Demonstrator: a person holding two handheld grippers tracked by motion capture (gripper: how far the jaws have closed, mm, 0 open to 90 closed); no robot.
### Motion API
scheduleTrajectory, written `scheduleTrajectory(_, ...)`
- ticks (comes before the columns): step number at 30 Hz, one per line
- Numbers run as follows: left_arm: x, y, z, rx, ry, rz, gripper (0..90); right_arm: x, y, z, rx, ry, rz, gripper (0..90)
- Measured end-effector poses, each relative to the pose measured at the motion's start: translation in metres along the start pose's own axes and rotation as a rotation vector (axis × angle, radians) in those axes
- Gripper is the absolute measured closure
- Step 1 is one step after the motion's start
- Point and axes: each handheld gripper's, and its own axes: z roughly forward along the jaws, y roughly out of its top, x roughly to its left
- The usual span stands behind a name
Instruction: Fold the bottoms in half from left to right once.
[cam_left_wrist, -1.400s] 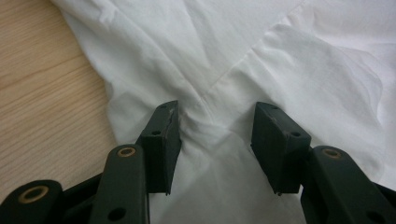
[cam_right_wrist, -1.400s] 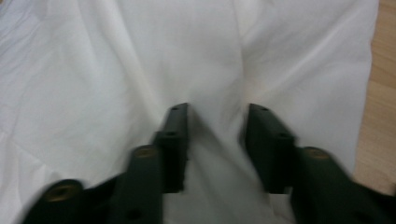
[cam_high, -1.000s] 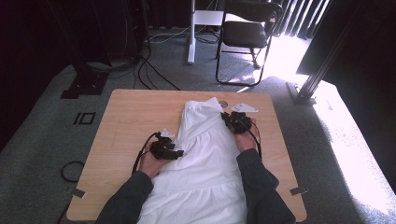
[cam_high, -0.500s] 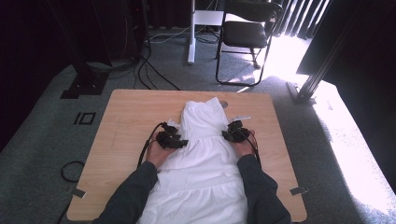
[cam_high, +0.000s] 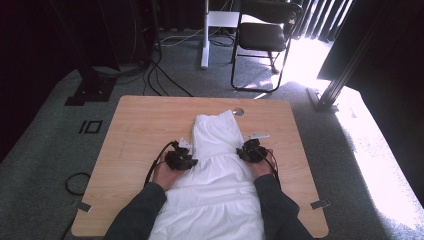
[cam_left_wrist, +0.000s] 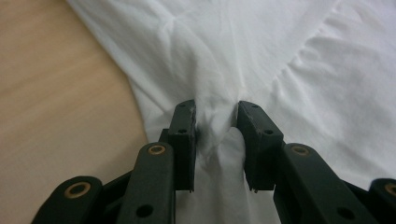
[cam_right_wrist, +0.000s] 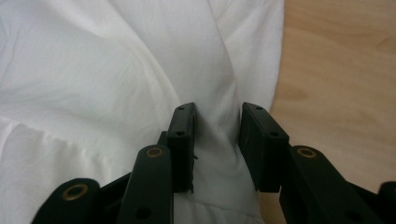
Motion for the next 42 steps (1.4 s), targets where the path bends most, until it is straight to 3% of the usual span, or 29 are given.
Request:
scheduleTrajectory(2,-0.009,-0.008,-0.008,0.024,-0.022,0.018,69.4,0.014,-0.012,-0.011,0.012,0.0,-0.03,65.6)
scheduleTrajectory(5,-0.019,-0.015,-0.016,0.041,-0.074,0.038,67.3,0.024,-0.021,-0.019,0.017,0.015,-0.046,65.7)
scheduleTrajectory(9,-0.019,-0.004,-0.026,-0.065,-0.073,0.042,58.5,0.035,-0.03,-0.028,0.022,0.031,-0.063,66.9)
scheduleTrajectory(11,-0.014,0.009,-0.029,-0.151,-0.106,0.009,58.3,0.038,-0.03,-0.029,0.031,0.037,-0.069,67.2)
scheduleTrajectory(12,-0.014,0.009,-0.029,-0.151,-0.106,0.009,57.4,0.038,-0.03,-0.029,0.031,0.037,-0.069,67.2)
scheduleTrajectory(13,-0.011,0.021,-0.023,-0.15,-0.099,0.022,57.4,0.038,-0.03,-0.029,0.035,0.037,-0.074,67.3)
scheduleTrajectory(14,-0.011,0.024,-0.015,-0.101,-0.087,0.029,57.4,0.036,-0.029,-0.029,0.043,0.049,-0.077,66.7)
scheduleTrajectory(15,-0.011,0.024,-0.004,-0.035,-0.06,0.053,59.2,0.035,-0.028,-0.029,0.053,0.06,-0.068,63.5)
scheduleTrajectory(17,-0.01,0.021,0.007,0.009,-0.064,0.065,62.5,0.031,-0.024,-0.031,0.063,0.082,-0.065,56.9)
scheduleTrajectory(18,-0.01,0.019,0.011,0.021,-0.071,0.059,62.8,0.029,-0.021,-0.034,0.043,0.092,-0.061,56.5)
scheduleTrajectory(21,-0.009,0.015,0.011,0.005,-0.076,0.044,63.7,0.018,-0.005,-0.048,-0.058,0.11,-0.022,58.2)
scheduleTrajectory(23,-0.009,0.016,0.012,0.007,-0.08,0.04,63.8,0.014,0.01,-0.053,-0.093,0.095,-0.007,67.5)
scheduleTrajectory(25,-0.009,0.016,0.012,0.007,-0.08,0.04,63.8,0.013,0.019,-0.053,-0.107,0.091,-0.012,67.5)
scheduleTrajectory(26,-0.009,0.015,0.012,0.0,-0.08,0.043,63.8,0.012,0.038,-0.045,-0.117,0.094,0.004,75.6)
scheduleTrajectory(29,-0.007,0.013,0.012,-0.019,-0.091,0.025,63.8,0.012,0.057,-0.02,-0.082,0.111,0.046,68.9)
scheduleTrajectory(30,-0.007,0.013,0.012,-0.019,-0.091,0.025,63.8,0.012,0.057,-0.02,-0.082,0.111,0.046,68.9)
scheduleTrajectory(32,-0.006,0.012,0.012,-0.025,-0.099,0.018,63.8,0.017,0.065,0.009,-0.022,0.112,0.083,58.8)
scheduleTrajectory(35,-0.007,0.012,0.012,-0.024,-0.095,0.024,63.7,0.016,0.065,0.03,0.01,0.138,0.163,48.3)
scheduleTrajectory(36,-0.007,0.012,0.012,-0.024,-0.095,0.024,63.7,0.016,0.065,0.03,0.01,0.138,0.163,48.3)
scheduleTrajectory(37,-0.007,0.011,0.012,-0.026,-0.088,0.027,63.7,0.015,0.065,0.035,0.028,0.146,0.187,43.3)
scheduleTrajectory(38,-0.008,0.011,0.012,-0.026,-0.088,0.029,63.6,0.013,0.062,0.048,0.085,0.183,0.246,41.5)
scheduleTrajectory(40,-0.008,0.011,0.012,-0.027,-0.086,0.028,63.4,0.012,0.061,0.05,0.073,0.196,0.255,43.6)
scheduleTrajectory(42,-0.008,0.012,0.012,-0.027,-0.087,0.024,63.0,0.012,0.062,0.049,0.074,0.195,0.241,62.7)
